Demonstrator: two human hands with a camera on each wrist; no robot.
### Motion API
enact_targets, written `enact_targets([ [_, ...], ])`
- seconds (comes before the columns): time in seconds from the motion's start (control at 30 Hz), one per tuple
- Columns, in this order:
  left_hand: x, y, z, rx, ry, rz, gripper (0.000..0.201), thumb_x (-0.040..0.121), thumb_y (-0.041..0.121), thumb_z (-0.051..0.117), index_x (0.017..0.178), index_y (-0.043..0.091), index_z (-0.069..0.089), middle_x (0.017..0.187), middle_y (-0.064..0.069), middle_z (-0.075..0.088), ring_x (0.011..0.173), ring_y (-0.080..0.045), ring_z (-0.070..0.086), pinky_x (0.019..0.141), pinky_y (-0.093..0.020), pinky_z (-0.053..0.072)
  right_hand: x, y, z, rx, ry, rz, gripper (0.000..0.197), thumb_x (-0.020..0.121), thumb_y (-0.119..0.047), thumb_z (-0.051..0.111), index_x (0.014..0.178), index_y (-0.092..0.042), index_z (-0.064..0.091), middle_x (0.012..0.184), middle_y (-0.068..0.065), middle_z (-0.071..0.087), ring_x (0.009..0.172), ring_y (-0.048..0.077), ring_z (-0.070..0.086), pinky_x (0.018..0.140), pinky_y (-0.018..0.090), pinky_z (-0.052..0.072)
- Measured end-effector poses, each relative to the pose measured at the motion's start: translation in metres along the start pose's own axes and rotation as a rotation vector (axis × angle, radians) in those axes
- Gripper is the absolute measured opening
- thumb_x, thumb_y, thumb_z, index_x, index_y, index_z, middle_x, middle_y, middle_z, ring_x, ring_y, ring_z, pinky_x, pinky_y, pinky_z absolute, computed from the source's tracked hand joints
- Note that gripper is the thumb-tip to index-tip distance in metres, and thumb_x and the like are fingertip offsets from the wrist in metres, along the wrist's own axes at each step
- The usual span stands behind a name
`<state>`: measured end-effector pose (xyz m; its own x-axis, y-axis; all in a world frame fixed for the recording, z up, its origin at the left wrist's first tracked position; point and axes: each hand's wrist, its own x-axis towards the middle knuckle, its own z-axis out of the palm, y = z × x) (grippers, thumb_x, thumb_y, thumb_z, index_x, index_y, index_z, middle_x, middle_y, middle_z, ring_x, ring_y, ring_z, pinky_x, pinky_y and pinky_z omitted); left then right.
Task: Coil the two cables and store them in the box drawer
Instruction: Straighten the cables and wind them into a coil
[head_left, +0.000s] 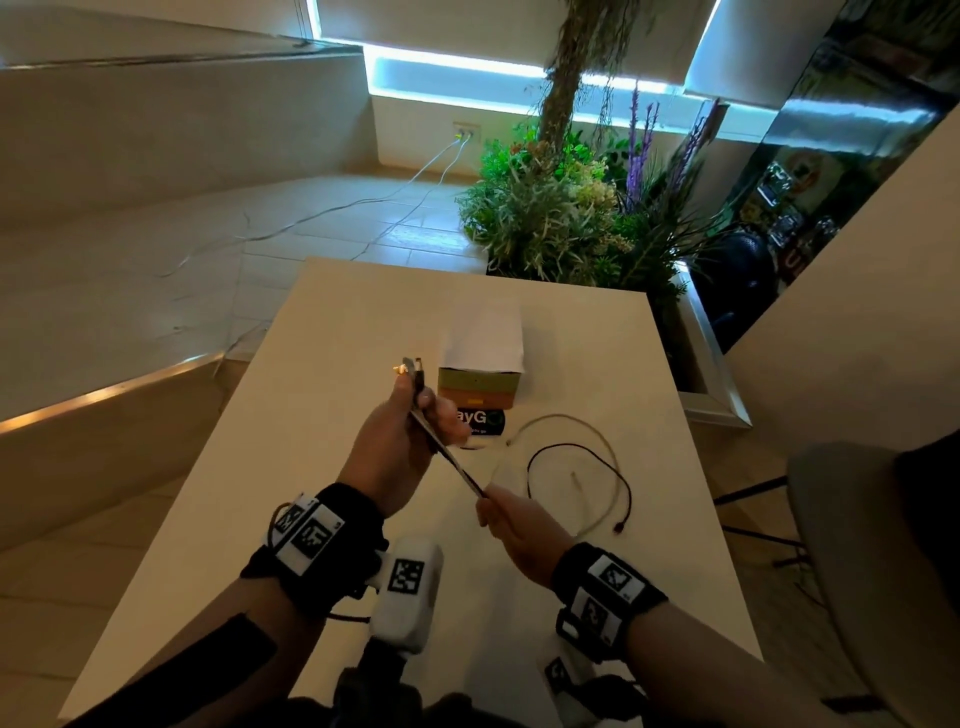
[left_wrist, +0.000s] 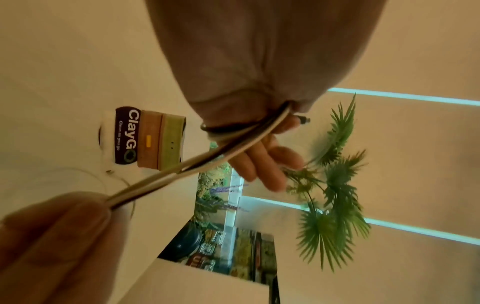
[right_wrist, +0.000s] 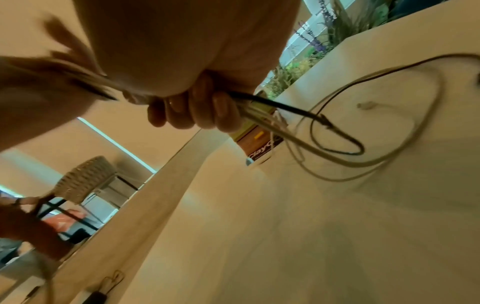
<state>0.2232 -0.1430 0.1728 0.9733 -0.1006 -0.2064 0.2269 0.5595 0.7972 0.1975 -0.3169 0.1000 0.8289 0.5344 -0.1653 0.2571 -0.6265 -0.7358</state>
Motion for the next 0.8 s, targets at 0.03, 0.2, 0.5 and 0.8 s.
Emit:
enact_targets([
  [0.03, -0.006, 0.002, 0.002, 0.09, -0.085, -0.024, 0.044, 0.095, 0.046, 0.027, 0.068, 0.015, 0.04, 0.053, 0.0, 0.046, 0.046, -0.019, 0.047, 0.059, -0.032, 0.047, 0.0, 0.004, -0.005, -0.014, -0.026, 0.015, 0.023, 0.098, -0.032, 0.028, 0.082, -0.024, 0.043, 0.066, -0.009, 0.044, 0.061, 0.014, 0.043, 0.061, 0.029, 0.039],
  [0.2, -0.029, -0.007, 0.006, 1.19, -0.565, -0.363, 0.033, 0.096, 0.036, 0.032, 0.08, 0.014, 0.049, 0.066, 0.002, 0.044, 0.052, -0.01, 0.038, 0.05, -0.016, 0.036, 0.013, 0.003, -0.052, -0.339, -0.271, 0.02, 0.019, 0.096, -0.033, 0.037, 0.088, -0.021, 0.05, 0.077, -0.005, 0.053, 0.075, 0.018, 0.052, 0.062, 0.024, 0.036],
  [0.5, 0.007, -0.042, -0.019, 1.588, -0.324, -0.349, 0.033, 0.092, 0.016, 0.035, 0.123, 0.012, 0.048, 0.113, -0.015, 0.057, 0.086, -0.023, 0.053, 0.077, -0.034, 0.043, 0.023, -0.029, -0.041, -0.267, -0.053, -0.013, 0.021, 0.098, -0.031, 0.033, 0.081, -0.022, 0.043, 0.07, -0.003, 0.049, 0.062, 0.016, 0.046, 0.053, 0.023, 0.032],
  [0.8, 0.002, -0.038, -0.006, 0.373, 0.073, -0.105, 0.033, 0.097, 0.035, 0.03, 0.082, 0.01, 0.046, 0.067, -0.007, 0.047, 0.058, -0.015, 0.045, 0.069, -0.032, 0.037, 0.02, -0.028, -0.008, -0.015, 0.216, -0.104, 0.022, 0.097, -0.03, 0.03, 0.086, -0.019, 0.045, 0.061, -0.009, 0.044, 0.052, 0.007, 0.041, 0.05, 0.022, 0.029],
])
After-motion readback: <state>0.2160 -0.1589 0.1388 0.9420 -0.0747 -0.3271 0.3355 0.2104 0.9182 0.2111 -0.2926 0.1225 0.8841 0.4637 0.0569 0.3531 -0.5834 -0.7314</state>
